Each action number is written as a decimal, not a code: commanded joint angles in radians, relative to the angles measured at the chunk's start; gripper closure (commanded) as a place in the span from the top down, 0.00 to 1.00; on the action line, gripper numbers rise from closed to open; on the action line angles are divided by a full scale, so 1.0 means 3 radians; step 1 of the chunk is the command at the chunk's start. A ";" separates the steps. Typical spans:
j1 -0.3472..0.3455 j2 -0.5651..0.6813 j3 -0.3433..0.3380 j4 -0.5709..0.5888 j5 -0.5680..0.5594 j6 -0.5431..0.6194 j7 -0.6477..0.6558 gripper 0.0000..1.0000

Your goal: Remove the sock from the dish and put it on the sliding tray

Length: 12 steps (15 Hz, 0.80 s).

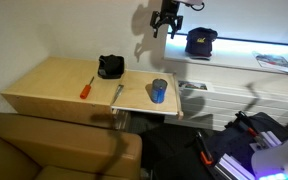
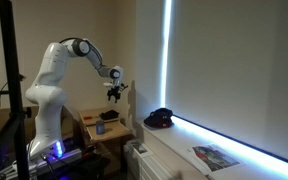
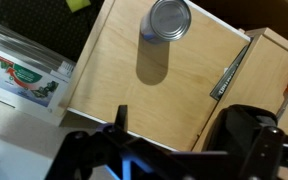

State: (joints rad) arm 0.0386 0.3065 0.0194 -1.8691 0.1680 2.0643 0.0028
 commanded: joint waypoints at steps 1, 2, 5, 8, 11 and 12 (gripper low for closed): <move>0.0255 0.0280 0.0241 0.0150 -0.0096 0.0400 0.0059 1.00; 0.0356 0.0339 0.0295 0.0159 -0.0191 0.0526 0.0079 1.00; 0.0646 0.0836 0.0321 0.0732 -0.0578 0.0629 0.0278 1.00; 0.0669 0.1162 0.0333 0.1226 -0.0497 0.0538 0.0412 1.00; 0.0719 0.1108 0.0318 0.1089 -0.0552 0.0635 0.0444 1.00; 0.0703 0.1141 0.0314 0.1142 -0.0547 0.0631 0.0443 1.00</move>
State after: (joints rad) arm 0.2480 0.6476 0.1135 -1.5299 0.0045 2.2573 0.1342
